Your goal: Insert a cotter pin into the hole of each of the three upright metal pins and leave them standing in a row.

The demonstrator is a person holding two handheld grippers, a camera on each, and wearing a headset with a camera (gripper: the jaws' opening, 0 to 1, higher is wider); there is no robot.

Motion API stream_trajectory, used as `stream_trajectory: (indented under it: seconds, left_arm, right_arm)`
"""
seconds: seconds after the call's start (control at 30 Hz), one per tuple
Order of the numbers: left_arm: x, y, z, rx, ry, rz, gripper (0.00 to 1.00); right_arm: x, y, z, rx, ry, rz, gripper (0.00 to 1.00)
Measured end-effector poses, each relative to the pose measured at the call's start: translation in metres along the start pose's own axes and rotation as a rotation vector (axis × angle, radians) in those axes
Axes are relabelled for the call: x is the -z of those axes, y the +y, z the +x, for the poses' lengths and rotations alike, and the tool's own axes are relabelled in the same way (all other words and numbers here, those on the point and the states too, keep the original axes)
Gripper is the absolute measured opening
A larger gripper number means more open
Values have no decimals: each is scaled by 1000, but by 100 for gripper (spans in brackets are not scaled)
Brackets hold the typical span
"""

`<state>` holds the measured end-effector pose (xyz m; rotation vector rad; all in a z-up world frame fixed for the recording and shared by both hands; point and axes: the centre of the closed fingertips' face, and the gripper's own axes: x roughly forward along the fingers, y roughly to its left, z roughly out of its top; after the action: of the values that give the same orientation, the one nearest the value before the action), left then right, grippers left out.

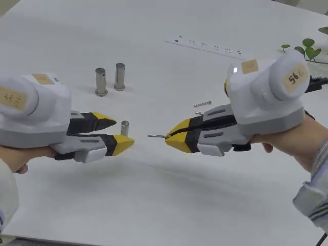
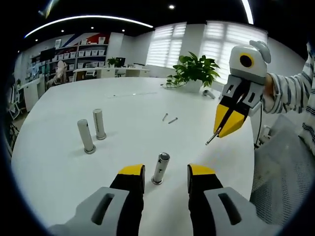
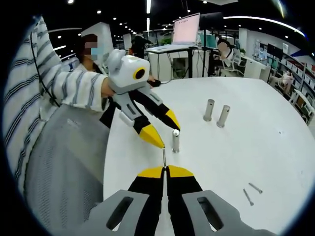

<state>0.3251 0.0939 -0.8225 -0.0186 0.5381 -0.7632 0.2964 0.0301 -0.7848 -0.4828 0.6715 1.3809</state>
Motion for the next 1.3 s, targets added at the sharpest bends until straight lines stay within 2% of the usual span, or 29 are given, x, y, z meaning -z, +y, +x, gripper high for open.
stream_trajectory:
  seconds: [0.13,0.37,0.93,1.1,1.3]
  left_arm:
    - [4,3,4,-12,14,26,29]
    - [7,6,7,-26,23,23,25]
    - [10,6,15,-11,26,24,17]
    - [9,5,15,-6,16,3,14]
    - [14,7,16,-9,31,10,11]
  right_arm:
    - [0,-3,2,2,4,3,3]
    - [2,-10,8,0,10,11,3]
    - [-4,-20,29,5,6,23,3]
    - [-4,-22,33,5,4,27,3]
    - [-6,-23,38,9,1,33,3]
